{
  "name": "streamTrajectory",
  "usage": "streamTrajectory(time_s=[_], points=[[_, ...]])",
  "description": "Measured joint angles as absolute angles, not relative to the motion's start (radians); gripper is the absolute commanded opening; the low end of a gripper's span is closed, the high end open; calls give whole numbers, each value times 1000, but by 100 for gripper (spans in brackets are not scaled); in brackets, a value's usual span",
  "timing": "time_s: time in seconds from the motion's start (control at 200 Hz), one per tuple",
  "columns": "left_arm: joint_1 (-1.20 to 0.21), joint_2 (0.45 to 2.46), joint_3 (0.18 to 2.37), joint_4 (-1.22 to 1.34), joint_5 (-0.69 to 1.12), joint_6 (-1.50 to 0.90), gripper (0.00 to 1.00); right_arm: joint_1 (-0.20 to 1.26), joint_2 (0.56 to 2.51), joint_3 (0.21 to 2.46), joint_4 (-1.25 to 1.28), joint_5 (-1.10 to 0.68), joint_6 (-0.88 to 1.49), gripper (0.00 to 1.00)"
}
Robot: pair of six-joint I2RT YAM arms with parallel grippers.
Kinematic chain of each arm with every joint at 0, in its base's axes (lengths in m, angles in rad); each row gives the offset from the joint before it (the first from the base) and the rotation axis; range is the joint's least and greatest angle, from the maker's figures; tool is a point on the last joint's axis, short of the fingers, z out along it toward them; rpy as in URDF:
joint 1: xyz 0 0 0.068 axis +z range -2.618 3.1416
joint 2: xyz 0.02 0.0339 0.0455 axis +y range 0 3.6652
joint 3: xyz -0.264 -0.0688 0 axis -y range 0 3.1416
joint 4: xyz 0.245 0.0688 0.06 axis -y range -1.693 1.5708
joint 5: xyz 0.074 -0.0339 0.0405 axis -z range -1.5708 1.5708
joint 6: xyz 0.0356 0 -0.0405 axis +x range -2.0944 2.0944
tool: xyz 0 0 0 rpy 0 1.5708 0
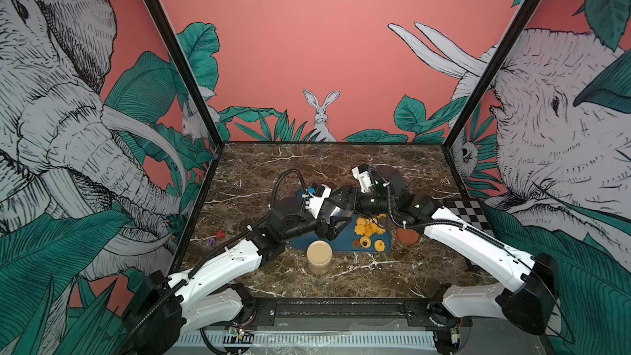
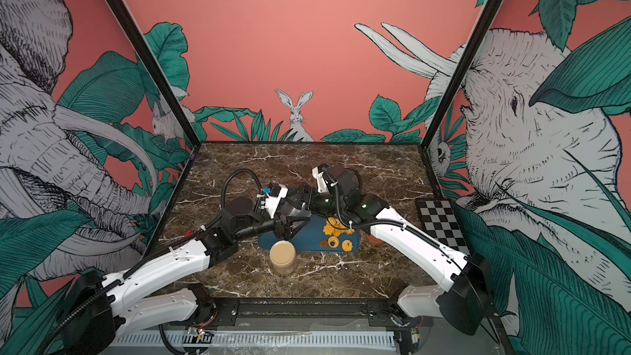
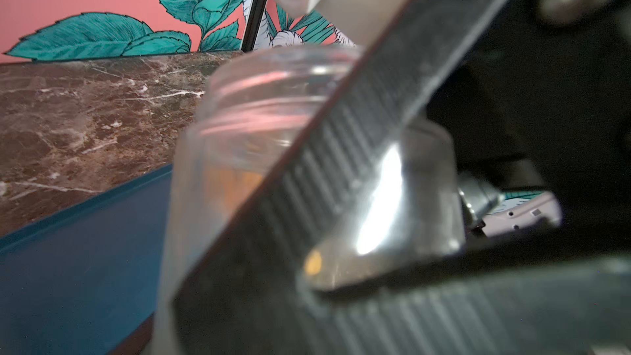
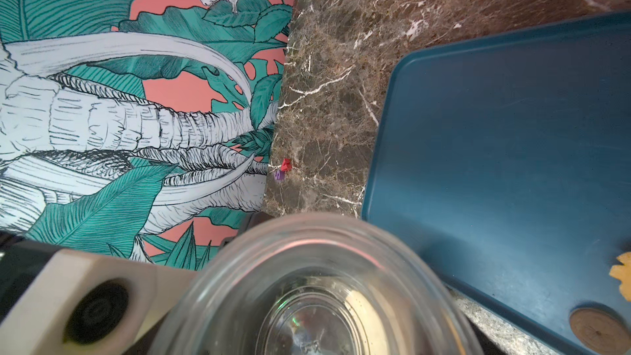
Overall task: Pour the cookies out of the jar
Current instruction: Place the jar at the center of the board.
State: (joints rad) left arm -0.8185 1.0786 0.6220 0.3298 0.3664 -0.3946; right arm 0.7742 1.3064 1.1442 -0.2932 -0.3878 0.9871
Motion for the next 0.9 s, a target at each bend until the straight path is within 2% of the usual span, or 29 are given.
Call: streamTrajectory(time_s=[0.085, 0.115, 0.16, 0.165, 0.18, 0.19, 0.22, 0.235, 0.425, 0.625, 0.725, 0.9], points=[[-818, 1079, 620, 328, 366, -395, 0, 776, 1305, 1144, -305, -376, 980, 13], [-818, 1079, 620, 326, 363, -395, 15, 777, 1304, 1144, -310, -372, 978, 7], [-820, 1079, 620, 320, 363, -395, 28, 778, 1301, 1144, -319, -364, 973, 2], [-820, 1079, 620, 319, 362, -395, 32, 778, 1301, 1145, -321, -362, 971, 2], [-821, 1079, 620, 318, 361, -395, 61, 780, 1300, 1146, -326, -359, 969, 1], [-822, 1079, 620, 317, 361, -395, 71, 781, 1300, 1147, -329, -357, 966, 0], [-825, 1079, 620, 313, 359, -396, 94, 783, 1298, 1152, -344, -351, 958, 0], [-826, 1079, 620, 312, 358, -396, 99, 784, 1296, 1156, -354, -348, 953, 0], [-833, 1037, 630, 255, 281, -392, 100, 778, 1283, 1218, -552, -190, 884, 0], [-824, 975, 663, 124, 86, -393, 99, 770, 1201, 1223, -785, -16, 795, 0], [-823, 958, 677, 48, 7, -405, 99, 772, 1127, 1156, -830, 36, 755, 0], [-822, 953, 699, -34, -67, -422, 99, 821, 976, 912, -867, 111, 723, 0]])
